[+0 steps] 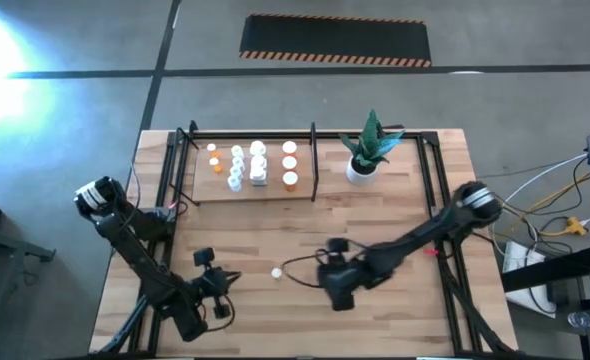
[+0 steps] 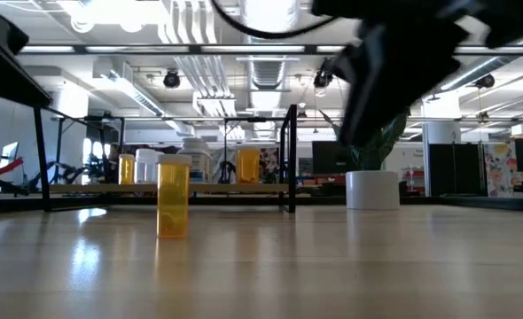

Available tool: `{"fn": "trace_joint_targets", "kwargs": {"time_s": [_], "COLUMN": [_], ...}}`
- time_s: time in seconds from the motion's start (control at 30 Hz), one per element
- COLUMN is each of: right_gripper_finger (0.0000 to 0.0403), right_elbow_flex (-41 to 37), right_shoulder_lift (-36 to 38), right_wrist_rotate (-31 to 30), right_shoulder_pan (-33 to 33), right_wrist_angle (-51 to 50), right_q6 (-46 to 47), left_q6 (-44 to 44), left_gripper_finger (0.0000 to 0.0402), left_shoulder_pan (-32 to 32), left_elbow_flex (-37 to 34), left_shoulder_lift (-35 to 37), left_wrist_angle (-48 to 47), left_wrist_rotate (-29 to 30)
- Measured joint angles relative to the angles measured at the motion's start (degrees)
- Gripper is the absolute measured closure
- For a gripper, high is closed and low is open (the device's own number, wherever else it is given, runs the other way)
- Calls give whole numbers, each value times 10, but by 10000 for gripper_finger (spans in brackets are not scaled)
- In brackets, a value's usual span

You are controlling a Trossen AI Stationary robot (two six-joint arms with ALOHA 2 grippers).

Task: Pick and place medicine bottles onto shelf by color
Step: Put the small orange medicine container on the shelf

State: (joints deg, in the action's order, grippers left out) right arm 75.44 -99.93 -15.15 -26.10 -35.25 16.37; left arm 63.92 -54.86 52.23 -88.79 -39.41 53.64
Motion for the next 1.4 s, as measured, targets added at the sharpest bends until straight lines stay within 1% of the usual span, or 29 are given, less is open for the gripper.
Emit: {"fn": "trace_joint_targets", "kwargs": {"time_s": [0.07, 0.13, 0.2, 0.3, 0.33, 0.4, 0.5, 0.6, 0.67, 0.8, 0.93, 1.13, 1.3, 1.4], "right_gripper_finger": [292, 298, 303, 308, 310, 311, 314, 314, 313, 314, 320, 328, 329, 328], "right_elbow_flex": [-77, -145, -202, -273, -291, -319, -343, -347, -347, -347, -347, -347, -347, -347], "right_shoulder_lift": [41, 77, 103, 125, 129, 135, 136, 135, 135, 135, 135, 135, 135, 135], "right_wrist_rotate": [-17, -34, -48, -65, -73, -82, -89, -90, -91, -91, -91, -90, -90, -90], "right_shoulder_pan": [-19, -40, -58, -82, -87, -95, -101, -100, -100, -100, -100, -100, -100, -100], "right_wrist_angle": [79, 170, 258, 386, 426, 497, 547, 557, 557, 557, 557, 557, 557, 557], "right_q6": [36, 59, 66, 60, 55, 45, 31, 31, 31, 31, 29, 29, 29, 29], "left_q6": [15, 12, -4, -70, -99, -165, -256, -328, -361, -389, -406, -403, -389, -388], "left_gripper_finger": [393, 373, 343, 284, 263, 219, 165, 135, 129, 128, 128, 128, 129, 145], "left_shoulder_pan": [12, 23, 34, 56, 64, 81, 110, 129, 135, 144, 151, 165, 174, 176], "left_elbow_flex": [-17, -36, -51, -84, -97, -131, -190, -236, -251, -243, -216, -175, -154, -150], "left_shoulder_lift": [0, 0, 0, 0, -1, -1, -1, -1, -1, -7, -52, -130, -159, -162], "left_wrist_angle": [11, 32, 62, 146, 187, 303, 504, 672, 728, 740, 746, 750, 749, 750], "left_wrist_rotate": [-1, -2, -2, -4, -5, -11, -42, -64, -66, -67, -68, -68, -72, -71]}}
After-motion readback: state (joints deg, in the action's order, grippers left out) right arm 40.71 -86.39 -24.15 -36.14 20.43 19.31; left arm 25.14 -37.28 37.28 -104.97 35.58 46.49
